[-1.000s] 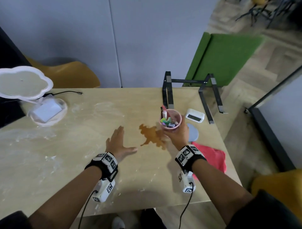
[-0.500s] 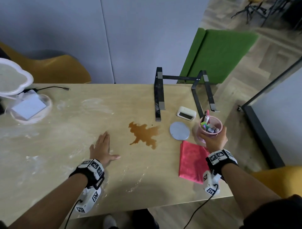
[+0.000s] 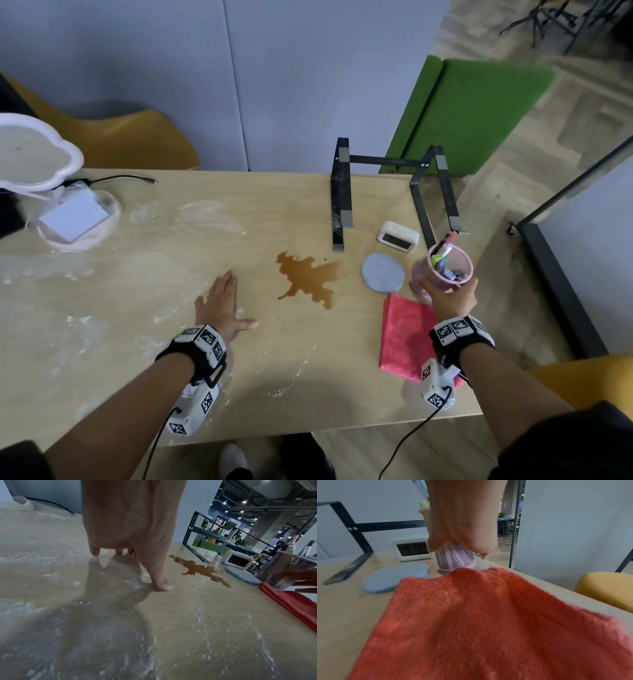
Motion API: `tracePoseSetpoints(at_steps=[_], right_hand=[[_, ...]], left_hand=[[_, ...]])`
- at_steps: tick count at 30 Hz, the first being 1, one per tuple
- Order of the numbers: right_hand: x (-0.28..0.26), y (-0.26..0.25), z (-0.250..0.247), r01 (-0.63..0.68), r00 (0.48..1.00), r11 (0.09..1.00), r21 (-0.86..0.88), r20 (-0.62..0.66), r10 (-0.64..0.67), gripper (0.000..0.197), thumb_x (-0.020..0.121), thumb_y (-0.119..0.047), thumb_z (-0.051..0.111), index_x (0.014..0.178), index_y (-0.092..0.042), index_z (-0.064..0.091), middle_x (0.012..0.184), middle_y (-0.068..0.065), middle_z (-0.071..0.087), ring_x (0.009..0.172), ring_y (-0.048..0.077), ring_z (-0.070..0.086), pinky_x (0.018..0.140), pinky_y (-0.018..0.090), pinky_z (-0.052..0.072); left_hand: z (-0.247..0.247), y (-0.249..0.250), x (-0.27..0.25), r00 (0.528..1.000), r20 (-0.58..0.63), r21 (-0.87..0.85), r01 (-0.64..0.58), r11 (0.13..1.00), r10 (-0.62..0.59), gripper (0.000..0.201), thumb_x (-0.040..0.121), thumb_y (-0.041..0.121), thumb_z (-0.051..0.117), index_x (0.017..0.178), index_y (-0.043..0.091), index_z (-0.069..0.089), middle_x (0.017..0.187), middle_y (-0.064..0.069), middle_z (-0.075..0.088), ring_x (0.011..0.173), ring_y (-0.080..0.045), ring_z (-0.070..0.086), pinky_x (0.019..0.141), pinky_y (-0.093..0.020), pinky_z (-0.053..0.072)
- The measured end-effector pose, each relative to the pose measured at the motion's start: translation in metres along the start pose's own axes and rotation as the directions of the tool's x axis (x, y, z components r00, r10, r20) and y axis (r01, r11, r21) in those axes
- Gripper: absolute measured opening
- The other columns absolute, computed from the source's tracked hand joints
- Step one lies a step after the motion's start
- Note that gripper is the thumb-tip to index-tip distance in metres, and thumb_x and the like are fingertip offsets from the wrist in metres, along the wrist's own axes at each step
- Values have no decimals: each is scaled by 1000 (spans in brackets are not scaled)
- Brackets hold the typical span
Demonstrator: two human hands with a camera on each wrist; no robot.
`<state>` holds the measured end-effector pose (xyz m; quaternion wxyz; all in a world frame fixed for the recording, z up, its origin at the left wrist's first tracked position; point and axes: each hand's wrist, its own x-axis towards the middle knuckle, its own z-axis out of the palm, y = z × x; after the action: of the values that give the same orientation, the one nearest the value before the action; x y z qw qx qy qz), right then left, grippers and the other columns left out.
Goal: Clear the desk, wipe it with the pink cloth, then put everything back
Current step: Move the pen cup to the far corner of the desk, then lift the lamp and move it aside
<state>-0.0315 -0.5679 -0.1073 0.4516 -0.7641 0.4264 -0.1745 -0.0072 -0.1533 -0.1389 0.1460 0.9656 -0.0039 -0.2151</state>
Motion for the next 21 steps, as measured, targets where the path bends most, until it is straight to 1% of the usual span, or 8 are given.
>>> tracePoseSetpoints(at_steps=[4,7,10,12,14,16,18,21], right_hand=[[-14,1,7,-51,998,992,-118,30,54,85,64,-20,85,130,-1,36,130,22,49,117,38,51,95,42,44],[-36,-10,26,-105,994,967,-234,-45,98,79,77,-22,74,132,11,29,134,30,37,127,41,35,107,44,29],[-71,-27,55,-126,989,961,-245,-104,103,71,83,-17,65,134,13,26,142,34,27,134,45,24,113,46,16],[-99,-39,76,2,998,974,-229,-58,-16,62,83,-16,58,130,13,32,138,34,31,129,47,28,109,47,21],[-127,-49,101,217,974,949,-228,118,-195,53,82,-13,55,127,11,38,132,30,37,124,43,35,105,47,28],[-150,-55,125,435,870,870,-231,356,-340,43,84,-8,56,124,4,44,128,21,41,119,35,39,100,42,34],[-174,-62,149,638,700,746,-191,547,-459,40,84,-12,58,121,-4,47,126,13,44,117,32,44,99,39,39],[-210,-70,179,775,493,617,-136,740,-457,59,87,-21,59,138,-8,34,146,8,33,137,26,30,117,43,21]], left_hand=[[-3,-1,-2,1000,18,-5,-5,1000,5,111,72,56,70,152,14,4,160,5,-7,148,-17,-1,117,-51,13],[-5,-3,-3,999,30,-2,-13,1000,13,112,72,56,69,152,16,2,160,5,-9,148,-17,-3,118,-51,11],[-8,-4,-4,998,51,10,-22,1000,22,107,76,54,67,152,16,2,160,4,-8,148,-17,-4,117,-49,9],[-10,-8,-5,1000,25,-7,-19,1000,19,100,80,51,64,152,16,4,160,4,-6,148,-16,-3,118,-48,8],[-12,-18,-8,1000,-31,-55,-4,998,2,94,83,51,60,152,16,6,160,4,-3,148,-15,-1,118,-47,7],[-16,-32,-10,996,-90,-94,13,996,-21,88,84,50,58,151,17,12,160,5,2,148,-15,3,118,-47,10],[-23,-54,-12,986,-153,-129,47,991,-67,82,85,47,57,149,17,17,159,4,7,147,-15,9,117,-46,14],[-39,-90,-13,966,-206,-193,118,974,-158,75,87,44,54,148,15,20,158,2,12,146,-16,14,116,-45,18]])
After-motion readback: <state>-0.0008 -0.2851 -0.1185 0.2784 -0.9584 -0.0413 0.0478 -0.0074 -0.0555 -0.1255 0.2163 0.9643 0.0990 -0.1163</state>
